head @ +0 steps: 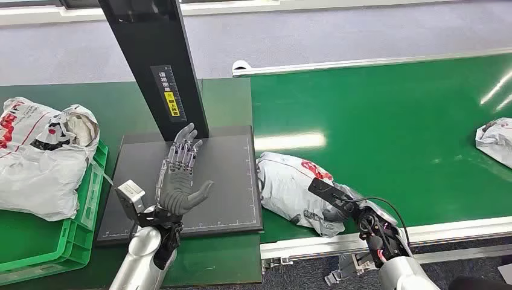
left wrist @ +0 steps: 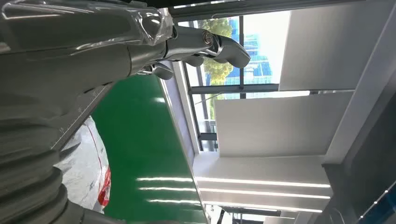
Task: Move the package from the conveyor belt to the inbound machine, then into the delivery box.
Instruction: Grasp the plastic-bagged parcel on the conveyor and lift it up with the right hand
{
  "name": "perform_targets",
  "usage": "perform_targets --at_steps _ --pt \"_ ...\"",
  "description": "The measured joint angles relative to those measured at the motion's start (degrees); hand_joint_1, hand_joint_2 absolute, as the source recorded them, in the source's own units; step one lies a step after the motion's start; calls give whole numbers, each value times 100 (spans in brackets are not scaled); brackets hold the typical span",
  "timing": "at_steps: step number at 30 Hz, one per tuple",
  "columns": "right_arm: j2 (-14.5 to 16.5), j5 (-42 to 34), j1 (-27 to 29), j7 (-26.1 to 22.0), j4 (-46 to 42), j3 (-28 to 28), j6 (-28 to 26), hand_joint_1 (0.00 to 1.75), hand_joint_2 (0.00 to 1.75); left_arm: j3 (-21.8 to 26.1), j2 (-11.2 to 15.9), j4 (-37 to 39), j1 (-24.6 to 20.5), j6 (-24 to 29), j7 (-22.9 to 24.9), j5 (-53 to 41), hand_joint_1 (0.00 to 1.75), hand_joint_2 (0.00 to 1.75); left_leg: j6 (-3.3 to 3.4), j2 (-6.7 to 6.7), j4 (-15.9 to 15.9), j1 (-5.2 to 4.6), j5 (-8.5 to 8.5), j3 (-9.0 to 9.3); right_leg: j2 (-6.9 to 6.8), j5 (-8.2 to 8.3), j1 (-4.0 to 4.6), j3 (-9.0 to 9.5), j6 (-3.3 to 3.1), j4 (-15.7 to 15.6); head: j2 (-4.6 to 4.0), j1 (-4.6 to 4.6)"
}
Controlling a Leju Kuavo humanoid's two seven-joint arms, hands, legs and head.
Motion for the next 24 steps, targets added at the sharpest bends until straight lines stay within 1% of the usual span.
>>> perform_targets --at_steps 4,8,12,14,16,19,24 --pt "1 -147 14 -293 14 -1 -144 175 175 9 27 -59 95 14 0 10 0 175 -1 -1 0 1 3 -1 0 4 0 -7 -2 1 0 -2" --pt "37 -482 151 -887 -81 -1 -502 175 175 31 70 -226 263 58 -5 47 0 175 -2 -10 0 1 6 -29 -4 5 1 -34 -2 4 0 -2" --pt "123 -868 483 -1569 -618 4 -883 175 175 96 104 -437 471 69 -62 59 0 175 -4 -26 0 2 10 -73 -14 4 1 -74 -2 7 0 -3" --pt "151 -951 633 -1810 -972 21 -1034 175 175 120 113 -506 535 68 -92 58 0 175 -4 -32 0 2 10 -87 -19 3 1 -86 -2 7 0 -3" --pt "171 -973 755 -1922 -1297 58 -1109 175 175 137 120 -556 568 65 -108 57 0 175 -4 -33 0 1 10 -96 -22 3 1 -94 -2 6 0 -3" --pt "192 -952 902 -1962 -1662 120 -1192 175 175 159 130 -599 587 55 -117 53 0 175 -4 -36 0 0 10 -102 -26 3 -1 -99 -2 6 0 -2" --pt "211 -851 1175 -2064 -2206 188 -1692 175 175 179 135 -613 598 -2 -144 51 0 175 -3 -45 1 0 11 -105 -32 3 -1 -100 -2 6 0 -3"
